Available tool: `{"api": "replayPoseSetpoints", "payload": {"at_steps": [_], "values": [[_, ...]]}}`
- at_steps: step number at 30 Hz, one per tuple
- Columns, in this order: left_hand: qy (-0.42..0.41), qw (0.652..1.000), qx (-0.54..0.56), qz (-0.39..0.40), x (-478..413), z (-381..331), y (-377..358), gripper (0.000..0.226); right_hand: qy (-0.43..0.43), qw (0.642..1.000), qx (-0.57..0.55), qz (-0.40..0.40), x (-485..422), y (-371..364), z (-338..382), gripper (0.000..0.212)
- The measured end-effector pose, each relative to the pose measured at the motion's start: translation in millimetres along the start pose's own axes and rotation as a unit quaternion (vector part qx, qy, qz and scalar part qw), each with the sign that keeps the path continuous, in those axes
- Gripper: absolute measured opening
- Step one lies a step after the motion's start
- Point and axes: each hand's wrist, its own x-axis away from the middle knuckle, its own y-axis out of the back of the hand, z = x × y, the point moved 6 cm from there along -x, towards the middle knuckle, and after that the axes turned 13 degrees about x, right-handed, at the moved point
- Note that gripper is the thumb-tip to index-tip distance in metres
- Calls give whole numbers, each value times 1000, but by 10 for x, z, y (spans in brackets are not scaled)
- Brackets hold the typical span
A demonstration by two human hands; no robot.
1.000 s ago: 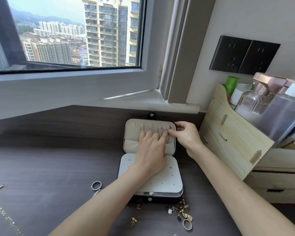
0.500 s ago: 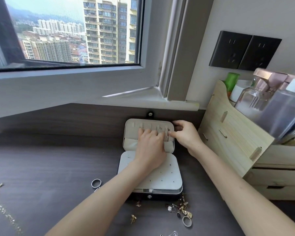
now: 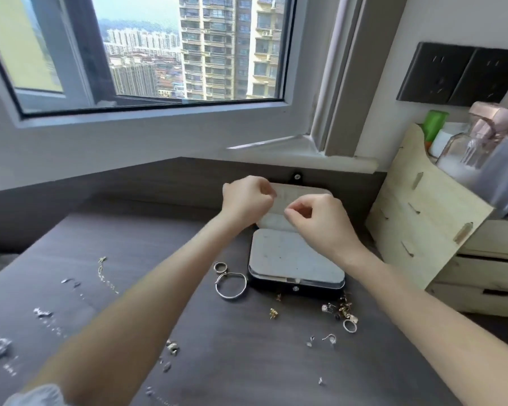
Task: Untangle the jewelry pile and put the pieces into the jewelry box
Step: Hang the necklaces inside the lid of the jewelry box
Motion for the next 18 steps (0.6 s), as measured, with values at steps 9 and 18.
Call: {"api": "replayPoseSetpoints", "payload": {"at_steps": [9, 18], "values": [[124, 989, 82, 24, 899, 745, 1135, 14, 178, 954, 36, 239, 1045, -1021, 995, 23], [113, 984, 80, 115, 1542, 910, 1215, 12, 165, 964, 59, 198, 1216, -1237, 1138, 22]]}}
